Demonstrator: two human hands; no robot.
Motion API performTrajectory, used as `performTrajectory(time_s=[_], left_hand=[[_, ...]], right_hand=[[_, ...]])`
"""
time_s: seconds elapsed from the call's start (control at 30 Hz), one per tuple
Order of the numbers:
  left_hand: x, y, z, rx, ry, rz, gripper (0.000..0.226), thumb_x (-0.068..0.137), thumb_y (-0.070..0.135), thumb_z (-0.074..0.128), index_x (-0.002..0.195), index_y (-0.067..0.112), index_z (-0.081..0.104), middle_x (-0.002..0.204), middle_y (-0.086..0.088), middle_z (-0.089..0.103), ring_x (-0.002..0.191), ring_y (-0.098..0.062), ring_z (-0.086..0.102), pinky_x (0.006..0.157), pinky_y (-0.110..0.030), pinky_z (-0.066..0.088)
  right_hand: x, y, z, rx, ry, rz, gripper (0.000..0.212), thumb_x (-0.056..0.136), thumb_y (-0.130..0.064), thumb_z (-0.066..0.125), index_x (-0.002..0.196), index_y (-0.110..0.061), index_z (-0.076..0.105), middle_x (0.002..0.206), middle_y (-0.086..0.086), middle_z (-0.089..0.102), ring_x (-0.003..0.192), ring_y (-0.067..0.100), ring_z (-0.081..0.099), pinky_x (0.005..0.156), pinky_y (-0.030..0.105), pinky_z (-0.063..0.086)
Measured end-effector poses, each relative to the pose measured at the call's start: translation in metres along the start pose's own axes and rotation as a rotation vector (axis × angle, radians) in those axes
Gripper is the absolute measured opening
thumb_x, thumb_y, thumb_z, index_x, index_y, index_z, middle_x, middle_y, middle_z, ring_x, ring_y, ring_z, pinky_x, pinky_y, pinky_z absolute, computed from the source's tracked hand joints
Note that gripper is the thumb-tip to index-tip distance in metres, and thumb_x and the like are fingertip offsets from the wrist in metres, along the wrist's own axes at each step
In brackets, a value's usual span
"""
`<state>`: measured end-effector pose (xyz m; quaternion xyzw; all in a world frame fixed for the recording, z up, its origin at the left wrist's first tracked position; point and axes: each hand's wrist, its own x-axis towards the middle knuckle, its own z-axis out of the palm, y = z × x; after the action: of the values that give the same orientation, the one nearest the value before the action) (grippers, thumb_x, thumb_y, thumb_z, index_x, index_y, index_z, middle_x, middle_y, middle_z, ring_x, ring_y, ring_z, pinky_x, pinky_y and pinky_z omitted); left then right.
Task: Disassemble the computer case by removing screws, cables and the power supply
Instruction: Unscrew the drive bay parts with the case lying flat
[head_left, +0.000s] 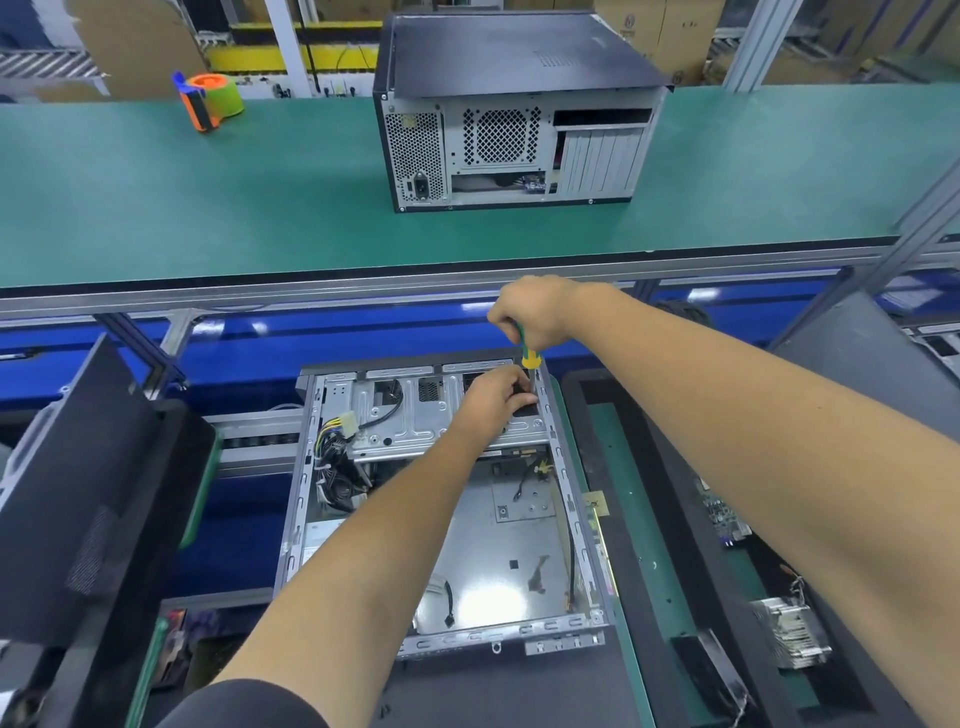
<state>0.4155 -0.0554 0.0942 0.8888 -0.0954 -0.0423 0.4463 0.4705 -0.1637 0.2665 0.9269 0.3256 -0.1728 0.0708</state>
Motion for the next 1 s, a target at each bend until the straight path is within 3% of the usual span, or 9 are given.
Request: performTrajectory(time_s=[0.1, 0.23, 0.37, 0.5, 0.63, 0.83, 1.0], left_hand=[[0.001, 0.0, 0.0, 0.032, -0.001, 0.001, 0.017, 0.095, 0.014, 0.072, 0.104, 0.001, 0.069, 0.1, -0.009, 0.068, 0.092, -0.024, 0.06, 0.088, -0.037, 0.049], [0.0, -0.001, 0.001, 0.079, -0.004, 0.019, 0.015, 0.097, 0.017, 0.069, 0.102, 0.003, 0.068, 0.088, 0.001, 0.057, 0.082, -0.019, 0.051, 0.075, -0.031, 0.04], [0.0, 0.001, 0.0, 0.129, -0.027, 0.054, 0.015, 0.099, 0.017, 0.066, 0.105, 0.003, 0.067, 0.102, -0.008, 0.068, 0.093, -0.025, 0.06, 0.084, -0.036, 0.047], [-0.001, 0.001, 0.0, 0.142, -0.032, 0.064, 0.016, 0.1, 0.018, 0.064, 0.107, 0.004, 0.065, 0.107, -0.01, 0.068, 0.096, -0.027, 0.061, 0.086, -0.037, 0.046], [-0.003, 0.0, -0.001, 0.148, -0.024, 0.104, 0.015, 0.1, 0.017, 0.064, 0.108, 0.005, 0.064, 0.106, -0.009, 0.069, 0.094, -0.023, 0.06, 0.085, -0.036, 0.047], [-0.004, -0.002, -0.001, 0.119, -0.004, 0.105, 0.015, 0.099, 0.018, 0.067, 0.105, 0.004, 0.066, 0.095, -0.004, 0.066, 0.082, -0.017, 0.053, 0.078, -0.033, 0.047], [-0.003, -0.002, -0.001, 0.082, -0.017, 0.061, 0.015, 0.099, 0.02, 0.067, 0.105, 0.005, 0.067, 0.083, 0.007, 0.058, 0.072, -0.013, 0.051, 0.068, -0.03, 0.044]], right_hand=[[-0.001, 0.003, 0.0, 0.067, -0.01, 0.017, 0.029, 0.075, 0.005, 0.064, 0.076, -0.024, 0.059, 0.089, -0.003, 0.066, 0.08, 0.017, 0.056, 0.059, 0.027, 0.039], [-0.005, 0.006, 0.005, 0.265, -0.008, 0.149, 0.014, 0.073, -0.01, 0.074, 0.084, -0.015, 0.066, 0.073, 0.002, 0.071, 0.065, 0.015, 0.065, 0.057, 0.028, 0.049], [-0.004, 0.004, 0.009, 0.344, 0.009, 0.213, 0.013, 0.082, -0.025, 0.067, 0.08, -0.012, 0.062, 0.065, 0.009, 0.072, 0.048, 0.021, 0.067, 0.058, 0.032, 0.056], [-0.004, 0.008, 0.012, 0.466, 0.041, 0.298, 0.017, 0.093, -0.027, 0.057, 0.085, -0.014, 0.064, 0.068, 0.013, 0.074, 0.054, 0.026, 0.072, 0.059, 0.029, 0.054], [-0.006, 0.012, 0.014, 0.518, 0.075, 0.354, 0.019, 0.095, -0.023, 0.056, 0.086, -0.009, 0.063, 0.07, 0.018, 0.073, 0.056, 0.03, 0.072, 0.066, 0.037, 0.062], [-0.004, 0.011, 0.009, 0.469, 0.031, 0.317, 0.014, 0.087, -0.018, 0.061, 0.079, -0.007, 0.063, 0.067, 0.014, 0.071, 0.053, 0.027, 0.065, 0.063, 0.034, 0.057], [-0.002, 0.014, 0.009, 0.441, 0.014, 0.3, 0.002, 0.076, -0.011, 0.062, 0.075, -0.009, 0.061, 0.065, 0.011, 0.059, 0.061, 0.027, 0.052, 0.06, 0.031, 0.044]])
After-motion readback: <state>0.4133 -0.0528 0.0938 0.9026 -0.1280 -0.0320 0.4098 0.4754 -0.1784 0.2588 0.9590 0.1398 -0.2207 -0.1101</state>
